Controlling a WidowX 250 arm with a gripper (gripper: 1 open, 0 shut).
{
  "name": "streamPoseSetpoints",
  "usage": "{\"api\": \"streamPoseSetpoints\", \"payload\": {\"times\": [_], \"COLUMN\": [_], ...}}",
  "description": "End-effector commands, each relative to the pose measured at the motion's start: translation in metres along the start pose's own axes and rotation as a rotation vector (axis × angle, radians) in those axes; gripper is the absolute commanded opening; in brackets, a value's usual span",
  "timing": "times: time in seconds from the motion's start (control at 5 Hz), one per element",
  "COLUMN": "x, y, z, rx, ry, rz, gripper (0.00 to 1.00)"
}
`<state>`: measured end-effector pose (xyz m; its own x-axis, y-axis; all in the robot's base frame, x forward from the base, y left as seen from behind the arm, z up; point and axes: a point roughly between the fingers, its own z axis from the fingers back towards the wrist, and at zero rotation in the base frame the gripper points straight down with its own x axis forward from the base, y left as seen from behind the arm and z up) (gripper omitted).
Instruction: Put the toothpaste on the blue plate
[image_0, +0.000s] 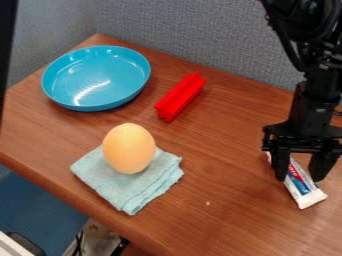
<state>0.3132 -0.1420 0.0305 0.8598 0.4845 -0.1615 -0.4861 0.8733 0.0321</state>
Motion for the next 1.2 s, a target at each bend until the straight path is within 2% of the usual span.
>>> {"api": "streamPoseSetpoints", "payload": {"times": [0.0, 0.2, 0.4, 0.6, 1.0], "x": [0.007, 0.008, 0.009, 0.01, 0.01], "y": [-0.004, -0.003, -0.003, -0.004, 0.0], "z": [0.013, 0.013, 0.007, 0.002, 0.005], "rx": [-0.032, -0.029, -0.017, -0.011, -0.007], "ry": [-0.029, -0.03, -0.029, -0.027, -0.027], "rz": [0.019, 0.017, 0.024, 0.029, 0.021], "gripper": [1.0, 0.0, 1.0, 0.0, 0.0]}}
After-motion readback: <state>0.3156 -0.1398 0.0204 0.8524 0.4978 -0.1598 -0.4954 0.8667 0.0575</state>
